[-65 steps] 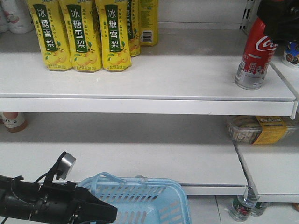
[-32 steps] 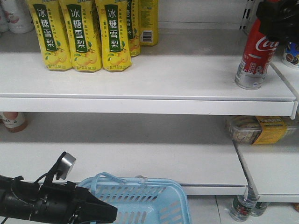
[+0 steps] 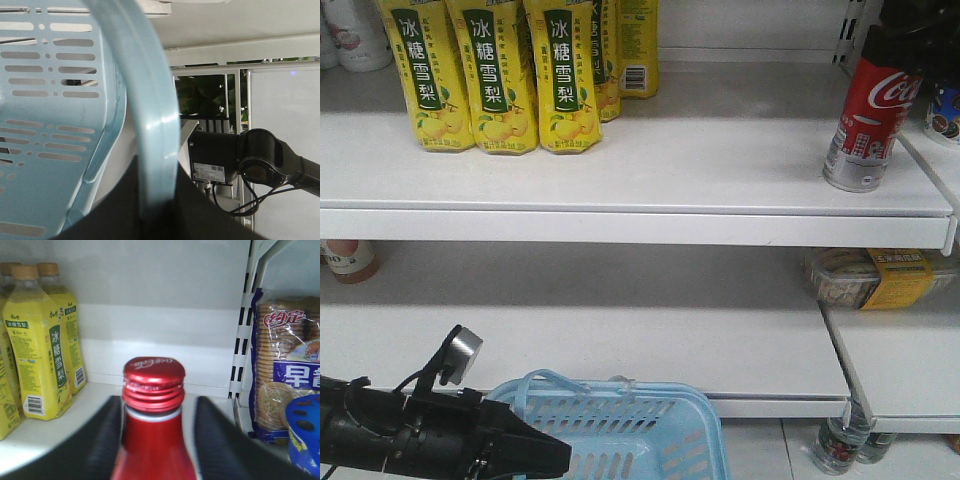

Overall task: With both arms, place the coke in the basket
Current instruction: 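Close the right gripper on the bottle neck and lift it, then lower the bottle into the basket held by the left gripper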

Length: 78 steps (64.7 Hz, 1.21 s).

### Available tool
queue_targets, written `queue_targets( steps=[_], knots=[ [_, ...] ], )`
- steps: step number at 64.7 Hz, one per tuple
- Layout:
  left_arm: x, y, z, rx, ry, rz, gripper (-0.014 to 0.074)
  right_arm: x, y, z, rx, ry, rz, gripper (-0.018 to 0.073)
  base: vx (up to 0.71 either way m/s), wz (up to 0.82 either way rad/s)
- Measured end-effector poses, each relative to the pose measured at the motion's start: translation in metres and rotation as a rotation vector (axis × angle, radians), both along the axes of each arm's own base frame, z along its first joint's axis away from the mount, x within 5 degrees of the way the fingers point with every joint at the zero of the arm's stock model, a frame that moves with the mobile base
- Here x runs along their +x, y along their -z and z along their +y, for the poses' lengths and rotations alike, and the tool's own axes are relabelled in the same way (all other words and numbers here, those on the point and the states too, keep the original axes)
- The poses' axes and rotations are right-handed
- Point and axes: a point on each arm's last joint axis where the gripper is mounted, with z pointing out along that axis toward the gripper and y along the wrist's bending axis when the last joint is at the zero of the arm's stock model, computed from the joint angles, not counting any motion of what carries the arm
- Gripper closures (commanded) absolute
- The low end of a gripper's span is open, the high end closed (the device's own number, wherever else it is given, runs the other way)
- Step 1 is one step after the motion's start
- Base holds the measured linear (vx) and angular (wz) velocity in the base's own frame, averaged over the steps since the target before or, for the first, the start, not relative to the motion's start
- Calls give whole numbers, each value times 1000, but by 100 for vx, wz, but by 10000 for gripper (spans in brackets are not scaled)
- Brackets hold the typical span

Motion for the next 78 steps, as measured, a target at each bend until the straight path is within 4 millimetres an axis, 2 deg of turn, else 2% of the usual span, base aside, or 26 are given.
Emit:
queue_targets(
  steps=[6, 16, 23, 41, 46, 52, 62, 69, 78],
  knots=[
    [0, 0, 0, 0, 0, 0, 603, -1, 0, 0, -1, 0, 5, 573, 0, 0],
    [0, 0, 0, 0, 0, 0, 603, -11, -5, -2, -3, -3, 16, 568, 0, 0],
    [0, 0, 0, 0, 0, 0, 603, -28, -11, -4, -7, -7, 38, 565, 0, 0],
    [0, 0, 0, 0, 0, 0, 603, -92, -40, -12, 58, -32, -7, 563, 0, 0],
    [0, 0, 0, 0, 0, 0, 603, -106, -42, -13, 79, -51, 6, 561, 0, 0],
    [0, 0, 0, 0, 0, 0, 603, -120, -38, -11, 68, -88, 80, 561, 0, 0],
    [0, 0, 0, 0, 0, 0, 603, -131, -22, -1, -3, -220, 266, 561, 0, 0],
    [0, 0, 0, 0, 0, 0, 603, -133, -12, 10, -71, -368, 353, 561, 0, 0],
    [0, 0, 0, 0, 0, 0, 603, -130, -4, 25, -70, -553, 440, 561, 0, 0]
  ],
)
